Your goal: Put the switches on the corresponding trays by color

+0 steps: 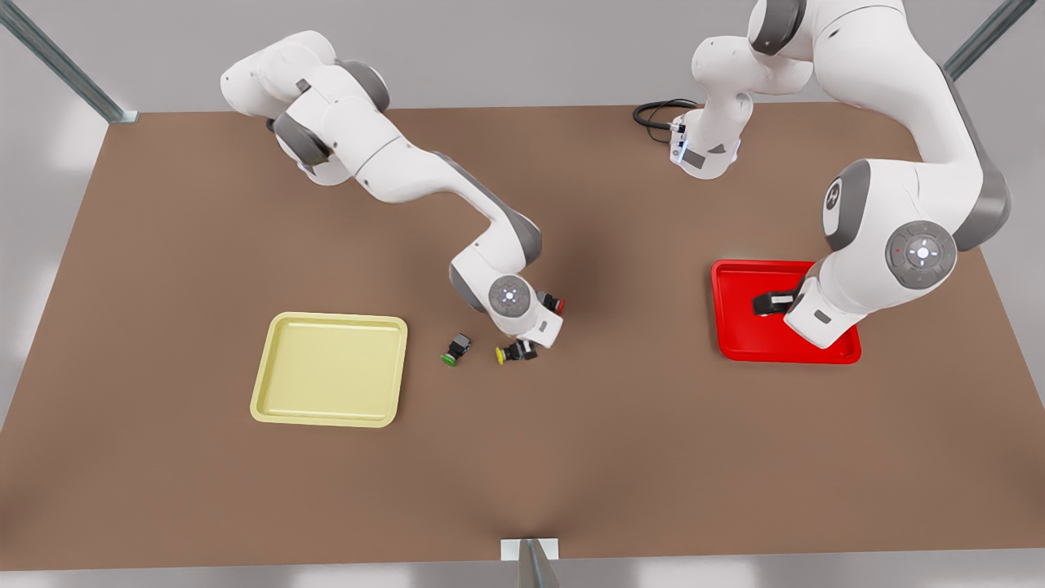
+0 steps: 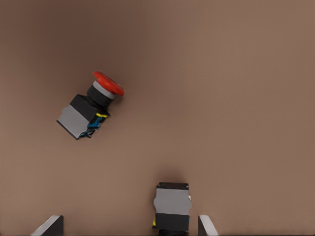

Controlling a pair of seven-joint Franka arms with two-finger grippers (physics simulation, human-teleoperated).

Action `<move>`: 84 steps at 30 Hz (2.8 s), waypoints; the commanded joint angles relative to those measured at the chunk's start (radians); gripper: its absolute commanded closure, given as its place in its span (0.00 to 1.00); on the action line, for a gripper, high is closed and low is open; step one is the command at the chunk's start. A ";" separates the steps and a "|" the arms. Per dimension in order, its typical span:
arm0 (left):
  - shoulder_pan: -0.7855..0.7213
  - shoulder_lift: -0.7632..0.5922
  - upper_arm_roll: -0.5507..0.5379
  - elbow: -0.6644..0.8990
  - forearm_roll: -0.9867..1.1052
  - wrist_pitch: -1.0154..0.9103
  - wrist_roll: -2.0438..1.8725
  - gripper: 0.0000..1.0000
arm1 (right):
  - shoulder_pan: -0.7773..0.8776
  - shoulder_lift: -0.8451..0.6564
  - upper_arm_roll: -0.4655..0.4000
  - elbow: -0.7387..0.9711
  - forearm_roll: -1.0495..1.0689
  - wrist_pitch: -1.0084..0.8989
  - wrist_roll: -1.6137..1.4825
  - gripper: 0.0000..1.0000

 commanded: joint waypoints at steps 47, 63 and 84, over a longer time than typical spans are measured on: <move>-0.008 -0.031 -0.006 -0.008 0.013 0.015 -0.009 0.00 | 0.029 0.040 -0.011 -0.145 -0.183 0.285 0.007 0.37; -0.014 -0.032 -0.006 -0.008 0.000 0.015 -0.011 0.00 | 0.031 0.042 -0.017 -0.145 -0.184 0.287 0.010 0.48; -0.098 -0.042 -0.017 -0.018 -0.137 0.009 -0.411 0.00 | -0.117 -0.058 -0.027 -0.211 -0.184 0.295 -0.008 0.51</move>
